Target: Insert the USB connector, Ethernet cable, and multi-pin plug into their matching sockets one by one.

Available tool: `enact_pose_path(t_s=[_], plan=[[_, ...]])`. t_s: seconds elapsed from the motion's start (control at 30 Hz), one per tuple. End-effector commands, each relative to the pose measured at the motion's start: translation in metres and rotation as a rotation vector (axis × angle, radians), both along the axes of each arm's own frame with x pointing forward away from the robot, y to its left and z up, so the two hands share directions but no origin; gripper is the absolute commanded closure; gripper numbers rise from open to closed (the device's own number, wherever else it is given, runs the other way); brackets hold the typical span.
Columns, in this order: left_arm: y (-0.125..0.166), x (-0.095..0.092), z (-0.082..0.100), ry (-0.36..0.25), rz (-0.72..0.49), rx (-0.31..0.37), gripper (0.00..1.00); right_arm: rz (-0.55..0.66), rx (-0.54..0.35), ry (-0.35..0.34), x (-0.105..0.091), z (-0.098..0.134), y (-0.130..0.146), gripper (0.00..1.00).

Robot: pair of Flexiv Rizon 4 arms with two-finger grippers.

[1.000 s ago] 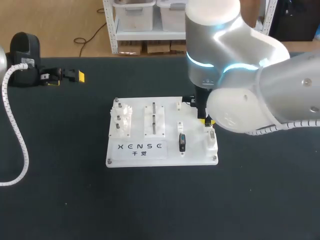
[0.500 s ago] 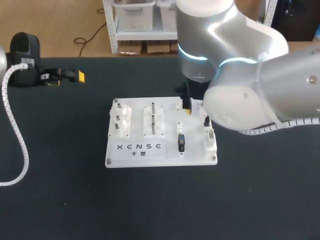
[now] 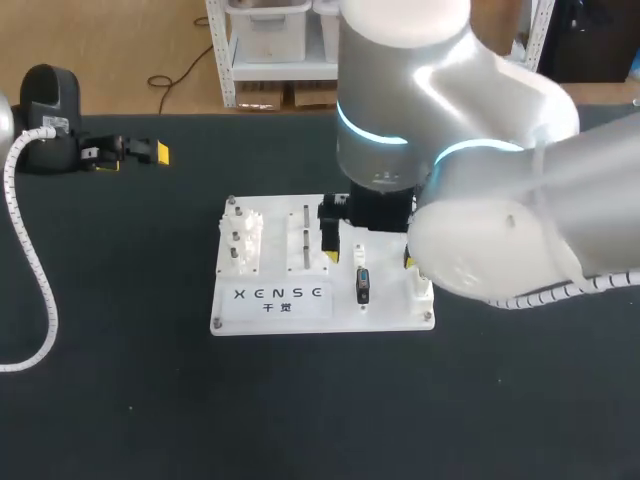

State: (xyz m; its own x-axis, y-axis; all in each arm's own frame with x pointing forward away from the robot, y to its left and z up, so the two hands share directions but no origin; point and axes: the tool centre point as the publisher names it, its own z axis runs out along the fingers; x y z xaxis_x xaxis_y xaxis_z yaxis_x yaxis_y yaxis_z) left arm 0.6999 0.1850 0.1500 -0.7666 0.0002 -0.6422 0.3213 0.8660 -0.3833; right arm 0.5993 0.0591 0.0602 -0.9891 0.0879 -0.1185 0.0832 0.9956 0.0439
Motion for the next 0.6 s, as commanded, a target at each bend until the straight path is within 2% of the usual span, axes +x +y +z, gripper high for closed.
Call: enact_pose_path(t_s=[0.03,0.33,0.37,0.4,0.43,0.47,0.5,0.6], plan=[[0.000,0.000,0.000,0.000,0.000,0.000,0.00,0.015,0.009,0.010,-0.003,-0.011,0.002,0.00],[0.000,0.000,0.000,0.000,0.000,0.000,0.00,0.045,0.001,0.038,-0.004,-0.029,0.012,0.00],[0.000,0.000,0.000,0.000,0.000,0.000,0.00,0.045,0.001,0.040,-0.004,-0.030,0.012,0.02],[0.000,0.000,0.000,0.000,0.000,0.000,0.00,0.045,-0.001,0.040,-0.005,-0.032,0.013,0.16],[0.000,0.000,0.000,0.000,0.000,0.000,0.00,0.045,-0.002,0.041,-0.004,-0.034,0.013,0.25],[0.000,0.000,0.000,0.000,0.000,0.000,0.00,0.046,-0.003,0.042,-0.004,-0.035,0.013,0.40],[0.000,0.000,0.000,0.000,0.000,0.000,0.00,0.047,-0.004,0.042,-0.004,-0.035,0.013,0.50],[0.000,0.000,0.000,0.000,0.000,0.000,0.00,0.049,-0.006,0.048,-0.004,-0.039,0.012,0.58]])
